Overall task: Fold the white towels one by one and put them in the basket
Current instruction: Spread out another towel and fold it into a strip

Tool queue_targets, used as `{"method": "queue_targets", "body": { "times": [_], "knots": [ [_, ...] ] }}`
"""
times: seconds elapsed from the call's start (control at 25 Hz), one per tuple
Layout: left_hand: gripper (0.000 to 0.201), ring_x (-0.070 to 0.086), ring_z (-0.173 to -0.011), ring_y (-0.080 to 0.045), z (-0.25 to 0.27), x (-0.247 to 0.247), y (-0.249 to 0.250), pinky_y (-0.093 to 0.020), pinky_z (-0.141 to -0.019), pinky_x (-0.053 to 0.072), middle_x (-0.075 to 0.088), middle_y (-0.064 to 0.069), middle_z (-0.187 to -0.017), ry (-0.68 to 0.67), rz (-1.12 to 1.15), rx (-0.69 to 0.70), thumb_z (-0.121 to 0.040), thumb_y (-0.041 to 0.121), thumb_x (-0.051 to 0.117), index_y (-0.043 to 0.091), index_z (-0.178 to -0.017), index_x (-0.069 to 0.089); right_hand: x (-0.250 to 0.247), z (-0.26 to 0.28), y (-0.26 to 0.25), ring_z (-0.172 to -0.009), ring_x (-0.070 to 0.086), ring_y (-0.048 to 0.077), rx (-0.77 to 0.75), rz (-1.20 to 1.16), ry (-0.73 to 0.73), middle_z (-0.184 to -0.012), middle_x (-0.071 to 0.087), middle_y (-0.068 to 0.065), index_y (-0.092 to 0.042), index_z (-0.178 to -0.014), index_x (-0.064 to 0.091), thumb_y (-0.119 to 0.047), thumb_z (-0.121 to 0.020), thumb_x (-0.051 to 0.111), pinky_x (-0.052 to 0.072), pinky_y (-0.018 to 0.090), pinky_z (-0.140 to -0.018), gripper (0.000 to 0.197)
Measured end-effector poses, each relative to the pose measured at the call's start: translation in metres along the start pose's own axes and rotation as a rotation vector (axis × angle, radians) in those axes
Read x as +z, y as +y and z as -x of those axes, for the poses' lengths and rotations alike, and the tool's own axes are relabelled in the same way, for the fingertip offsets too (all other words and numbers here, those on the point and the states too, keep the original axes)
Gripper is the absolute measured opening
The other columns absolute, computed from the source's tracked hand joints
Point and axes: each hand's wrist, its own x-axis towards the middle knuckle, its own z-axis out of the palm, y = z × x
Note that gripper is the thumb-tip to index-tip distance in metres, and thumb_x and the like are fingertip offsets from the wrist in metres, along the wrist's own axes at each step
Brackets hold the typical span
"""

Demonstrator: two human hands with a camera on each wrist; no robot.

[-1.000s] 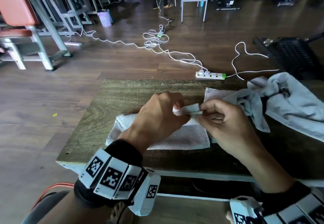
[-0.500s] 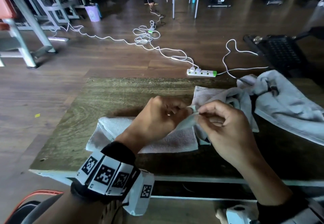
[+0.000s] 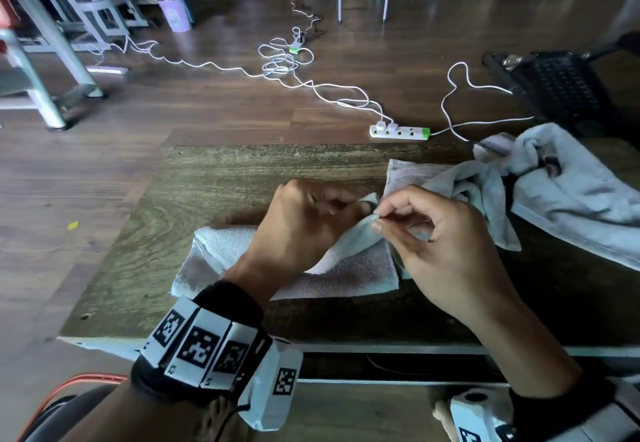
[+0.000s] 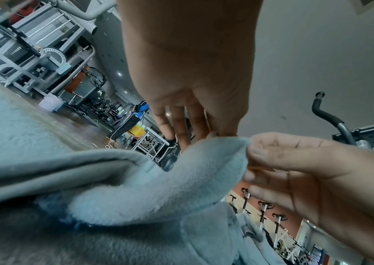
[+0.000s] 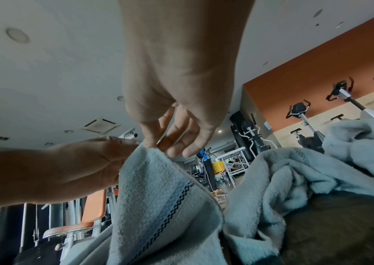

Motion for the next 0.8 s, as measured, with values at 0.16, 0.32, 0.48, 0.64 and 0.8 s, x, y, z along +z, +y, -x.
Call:
{"method": "queue_targets", "body": {
  "times": [0.16, 0.32, 0.48, 0.64, 0.8],
  "knots": [
    [0.014, 0.060, -0.068, 0.010, 0.007, -0.001, 0.005, -0.007, -0.067, 0.041, 0.073, 0.016, -0.080, -0.119, 0.060, 0.081, -0.092, 0.011, 0.064, 0.011, -0.095, 0.079, 0.004, -0.001, 0.004, -0.077, 0.068, 0.001, 0.074, -0.029, 0.037, -0.083, 0.071, -0.013, -0.017, -0.089, 0.072, -0.012, -0.086, 0.076, 0.053, 0.013, -0.067, 0.008],
    [0.012, 0.058, -0.062, 0.011, 0.007, -0.004, 0.003, -0.004, -0.064, 0.040, 0.071, 0.020, -0.075, -0.126, 0.078, 0.045, -0.089, 0.008, 0.069, 0.011, -0.094, 0.079, 0.008, -0.001, 0.004, -0.076, 0.068, 0.001, 0.104, -0.024, 0.054, -0.081, 0.070, -0.012, -0.016, -0.089, 0.071, -0.009, -0.087, 0.074, 0.050, 0.009, -0.065, 0.008],
    [0.012, 0.062, -0.065, 0.007, 0.006, -0.006, 0.000, -0.009, -0.066, 0.044, 0.076, 0.009, -0.084, -0.152, 0.038, 0.035, -0.088, 0.010, 0.070, 0.011, -0.097, 0.079, 0.010, -0.003, 0.006, -0.077, 0.067, 0.001, 0.134, -0.062, 0.064, -0.083, 0.071, -0.009, -0.015, -0.089, 0.070, -0.008, -0.089, 0.072, 0.049, 0.008, -0.066, 0.008],
    [0.016, 0.064, -0.068, 0.004, 0.006, -0.006, -0.002, -0.012, -0.068, 0.047, 0.077, 0.009, -0.087, -0.147, 0.014, 0.033, -0.089, 0.010, 0.069, 0.014, -0.100, 0.079, 0.012, -0.005, 0.008, -0.079, 0.068, 0.004, 0.133, -0.067, 0.058, -0.084, 0.071, -0.010, -0.015, -0.090, 0.070, -0.010, -0.089, 0.072, 0.052, 0.015, -0.070, 0.006],
    [0.016, 0.061, -0.067, 0.006, 0.008, -0.007, -0.003, -0.014, -0.068, 0.047, 0.076, 0.012, -0.085, -0.150, 0.024, 0.033, -0.089, 0.009, 0.068, 0.016, -0.099, 0.079, 0.015, -0.004, 0.008, -0.074, 0.066, 0.001, 0.108, -0.046, 0.059, -0.081, 0.069, -0.013, -0.015, -0.090, 0.069, -0.009, -0.090, 0.071, 0.049, 0.012, -0.067, 0.006]
  ]
}}
